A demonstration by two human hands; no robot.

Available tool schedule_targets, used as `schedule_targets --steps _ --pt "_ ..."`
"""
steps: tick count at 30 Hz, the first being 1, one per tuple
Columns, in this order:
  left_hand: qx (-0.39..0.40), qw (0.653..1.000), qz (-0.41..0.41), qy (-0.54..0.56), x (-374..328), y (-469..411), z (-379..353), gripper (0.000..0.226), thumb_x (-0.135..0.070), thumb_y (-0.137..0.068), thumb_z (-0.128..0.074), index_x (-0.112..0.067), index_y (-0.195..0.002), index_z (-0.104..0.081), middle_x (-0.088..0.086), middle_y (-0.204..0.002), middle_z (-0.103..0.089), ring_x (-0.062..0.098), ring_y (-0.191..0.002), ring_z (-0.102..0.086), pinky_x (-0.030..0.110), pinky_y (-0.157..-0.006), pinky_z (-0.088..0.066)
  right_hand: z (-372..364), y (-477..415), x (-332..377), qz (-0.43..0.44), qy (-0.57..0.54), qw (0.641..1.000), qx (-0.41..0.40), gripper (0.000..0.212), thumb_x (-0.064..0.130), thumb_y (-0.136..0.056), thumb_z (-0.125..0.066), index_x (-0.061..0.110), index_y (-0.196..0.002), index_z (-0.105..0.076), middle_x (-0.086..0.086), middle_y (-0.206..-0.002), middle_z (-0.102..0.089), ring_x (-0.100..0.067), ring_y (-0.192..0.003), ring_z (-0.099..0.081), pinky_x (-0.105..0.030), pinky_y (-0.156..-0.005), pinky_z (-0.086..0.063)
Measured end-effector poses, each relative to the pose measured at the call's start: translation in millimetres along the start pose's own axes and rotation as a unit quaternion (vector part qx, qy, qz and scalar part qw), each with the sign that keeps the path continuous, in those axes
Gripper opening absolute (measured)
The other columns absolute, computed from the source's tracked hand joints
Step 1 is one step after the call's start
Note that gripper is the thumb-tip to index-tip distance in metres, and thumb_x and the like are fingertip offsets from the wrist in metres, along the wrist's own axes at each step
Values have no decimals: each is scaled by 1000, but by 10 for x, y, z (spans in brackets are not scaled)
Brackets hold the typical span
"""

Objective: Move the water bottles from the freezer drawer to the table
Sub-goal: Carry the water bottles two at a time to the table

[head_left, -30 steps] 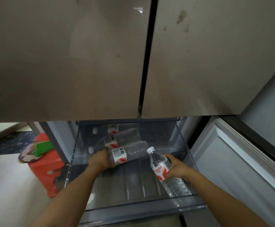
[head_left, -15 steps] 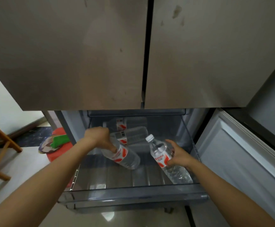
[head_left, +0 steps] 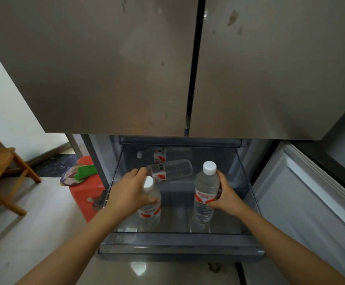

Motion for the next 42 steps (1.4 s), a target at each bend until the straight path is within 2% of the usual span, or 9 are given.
schedule_targets --steps 3,6,13,20,23,26,32,38,42 --pt "-43 987 57 146 184 115 -154 77 -36 -56 -84 -19 -120 -46 1 -117 -52 20 -110 -46 35 -90 -44 37 10 -6 -12 7 1000 -1 94 -9 -67 -74 40 -125 -19 14 -118 -42 -16 -119 -45 -28 -93 -45" --pt "0 971 87 222 309 172 -356 94 -43 -42 -84 -22 -123 -43 2 -121 -50 23 -113 -47 40 -96 -43 46 35 10 -9 36 999 -34 91 8 -59 -85 31 -126 -28 3 -122 -46 -18 -116 -49 -29 -91 -46" --pt "-3 963 81 256 299 198 -410 73 -14 -59 -81 -20 -121 -44 -5 -102 -54 19 -98 -56 33 -83 -49 -54 173 182 -22 40 991 -129 79 9 -61 -84 15 -125 -37 3 -110 -52 -17 -106 -54 -26 -84 -43" --pt "-94 925 118 348 456 285 -96 66 -7 -63 -78 -17 -120 -46 -3 -100 -54 23 -101 -58 33 -77 -49 -10 530 687 29 46 986 -159 75 11 -62 -83 21 -123 -39 7 -109 -52 -12 -101 -52 -21 -80 -42" --pt "-151 904 99 388 437 437 235 70 -6 -63 -79 -18 -123 -44 -4 -110 -52 19 -108 -53 33 -85 -46 -10 716 1042 89 33 982 -163 71 7 -61 -84 25 -115 -41 13 -105 -52 -1 -94 -52 -9 -71 -42" --pt "-211 882 78 415 352 754 692 71 -8 -65 -79 -18 -125 -42 -6 -116 -49 13 -108 -48 31 -88 -44 -62 917 1382 144 5 977 -158 72 4 -60 -83 28 -115 -42 17 -105 -52 4 -95 -52 -10 -70 -45" --pt "-307 852 96 414 308 1534 1319 65 -9 -64 -78 -21 -119 -45 6 -121 -57 25 -109 -57 49 -91 -49 -301 1286 2001 245 -23 967 -65 73 1 -58 -83 18 -120 -48 10 -106 -60 2 -95 -60 -14 -73 -50" --pt "-378 827 198 366 203 2707 1337 63 -6 -64 -78 -24 -115 -46 -1 -112 -55 20 -102 -55 42 -85 -49 -811 1714 2153 279 -59 955 81 69 -1 -60 -82 17 -117 -47 5 -106 -61 1 -94 -61 -13 -67 -51" --pt "-397 808 279 334 148 3581 1182 60 -4 -64 -79 -22 -112 -49 2 -109 -59 21 -100 -57 38 -84 -48 -1286 1995 2008 268 -35 943 193 70 8 -61 -84 28 -118 -46 7 -113 -59 -8 -103 -60 -29 -81 -57"
Point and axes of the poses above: each hand's wrist, its own y-axis away from the middle knuckle, its own z-axis out of the back of the hand, x = y × z, the point moved 6 cm from there along -y, towards the middle knuckle
